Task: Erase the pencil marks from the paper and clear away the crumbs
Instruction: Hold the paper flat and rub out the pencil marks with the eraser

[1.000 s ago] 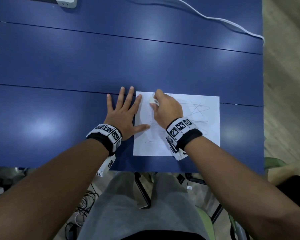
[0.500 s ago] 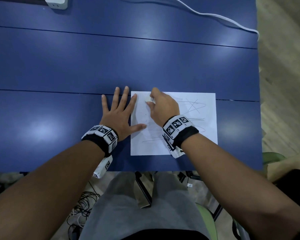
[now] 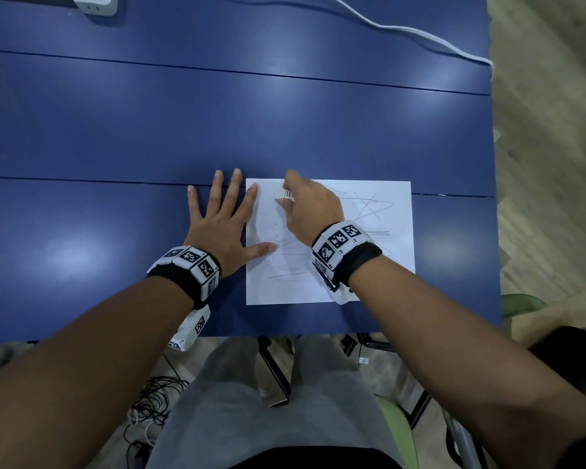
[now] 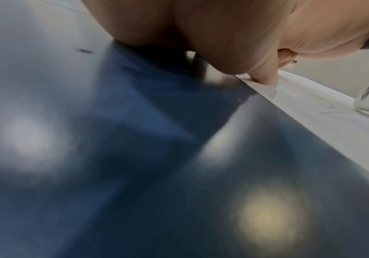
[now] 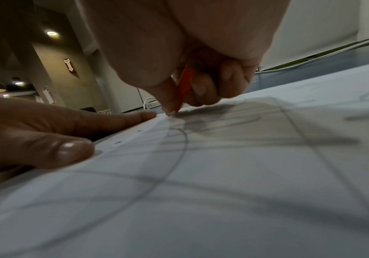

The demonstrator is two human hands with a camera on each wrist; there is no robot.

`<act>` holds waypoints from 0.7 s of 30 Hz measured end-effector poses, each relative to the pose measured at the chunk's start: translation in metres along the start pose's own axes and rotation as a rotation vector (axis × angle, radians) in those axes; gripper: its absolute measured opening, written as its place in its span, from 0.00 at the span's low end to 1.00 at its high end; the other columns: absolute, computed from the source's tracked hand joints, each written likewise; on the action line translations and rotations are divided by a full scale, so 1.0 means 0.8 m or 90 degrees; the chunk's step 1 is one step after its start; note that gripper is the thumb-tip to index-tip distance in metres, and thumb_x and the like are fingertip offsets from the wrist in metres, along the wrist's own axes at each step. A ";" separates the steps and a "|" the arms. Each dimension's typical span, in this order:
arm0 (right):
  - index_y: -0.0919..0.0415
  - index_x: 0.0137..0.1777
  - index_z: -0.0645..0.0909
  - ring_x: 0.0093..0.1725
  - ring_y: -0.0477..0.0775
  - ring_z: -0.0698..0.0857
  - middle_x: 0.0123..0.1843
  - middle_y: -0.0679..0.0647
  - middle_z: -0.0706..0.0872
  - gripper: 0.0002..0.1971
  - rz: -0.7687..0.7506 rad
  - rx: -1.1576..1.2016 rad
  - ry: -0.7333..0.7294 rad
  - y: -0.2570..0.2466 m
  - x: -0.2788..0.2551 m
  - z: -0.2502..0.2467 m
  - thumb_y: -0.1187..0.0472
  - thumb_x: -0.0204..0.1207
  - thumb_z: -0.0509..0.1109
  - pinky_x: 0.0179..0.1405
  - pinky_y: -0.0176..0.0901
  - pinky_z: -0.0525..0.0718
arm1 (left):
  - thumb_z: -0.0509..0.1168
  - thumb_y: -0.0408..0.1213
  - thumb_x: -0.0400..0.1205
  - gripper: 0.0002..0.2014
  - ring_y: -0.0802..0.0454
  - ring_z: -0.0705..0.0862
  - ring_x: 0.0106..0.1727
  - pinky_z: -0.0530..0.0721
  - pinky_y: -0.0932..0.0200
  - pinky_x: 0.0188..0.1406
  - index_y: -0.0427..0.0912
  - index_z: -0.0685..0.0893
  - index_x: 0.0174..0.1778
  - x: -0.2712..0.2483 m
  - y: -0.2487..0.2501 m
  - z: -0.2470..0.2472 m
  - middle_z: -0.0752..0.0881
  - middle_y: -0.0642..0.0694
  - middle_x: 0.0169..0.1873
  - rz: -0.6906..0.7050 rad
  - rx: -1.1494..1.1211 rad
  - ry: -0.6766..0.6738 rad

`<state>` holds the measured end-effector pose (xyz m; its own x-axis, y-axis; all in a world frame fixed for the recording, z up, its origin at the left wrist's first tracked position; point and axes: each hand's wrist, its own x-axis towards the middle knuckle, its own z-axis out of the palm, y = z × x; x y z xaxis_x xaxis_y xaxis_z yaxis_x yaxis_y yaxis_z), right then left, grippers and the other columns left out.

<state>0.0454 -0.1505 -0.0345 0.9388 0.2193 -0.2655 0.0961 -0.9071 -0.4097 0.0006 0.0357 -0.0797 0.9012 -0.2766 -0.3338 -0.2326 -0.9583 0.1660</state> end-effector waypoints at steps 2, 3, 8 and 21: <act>0.59 0.57 0.72 0.44 0.59 0.83 0.48 0.54 0.86 0.09 0.001 0.006 0.004 -0.002 -0.001 0.002 0.56 0.82 0.65 0.40 0.50 0.82 | 0.39 0.84 0.71 0.55 0.42 0.29 0.87 0.34 0.22 0.80 0.52 0.40 0.89 0.000 0.000 -0.001 0.32 0.46 0.88 0.000 0.001 -0.002; 0.59 0.57 0.72 0.44 0.59 0.83 0.48 0.53 0.86 0.09 -0.007 0.008 0.000 -0.004 -0.004 0.005 0.56 0.82 0.65 0.41 0.51 0.83 | 0.38 0.84 0.71 0.55 0.41 0.29 0.87 0.34 0.22 0.80 0.52 0.39 0.89 -0.001 0.000 -0.001 0.32 0.46 0.88 0.000 0.003 -0.004; 0.59 0.57 0.72 0.45 0.58 0.83 0.49 0.53 0.86 0.10 -0.001 0.012 0.014 -0.005 -0.001 0.006 0.55 0.82 0.65 0.41 0.51 0.83 | 0.39 0.84 0.71 0.55 0.41 0.28 0.87 0.34 0.22 0.80 0.52 0.38 0.89 0.000 0.000 -0.002 0.31 0.46 0.88 0.000 0.001 -0.009; 0.58 0.56 0.71 0.44 0.60 0.84 0.48 0.53 0.86 0.09 -0.031 -0.005 -0.021 -0.013 0.002 0.005 0.56 0.82 0.66 0.41 0.53 0.84 | 0.40 0.84 0.72 0.55 0.41 0.27 0.87 0.33 0.22 0.80 0.52 0.36 0.89 0.000 -0.001 -0.002 0.29 0.46 0.87 -0.002 0.006 -0.015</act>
<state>0.0447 -0.1387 -0.0344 0.9216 0.2743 -0.2744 0.1437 -0.8983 -0.4153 0.0012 0.0364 -0.0782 0.8934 -0.2745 -0.3557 -0.2330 -0.9599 0.1557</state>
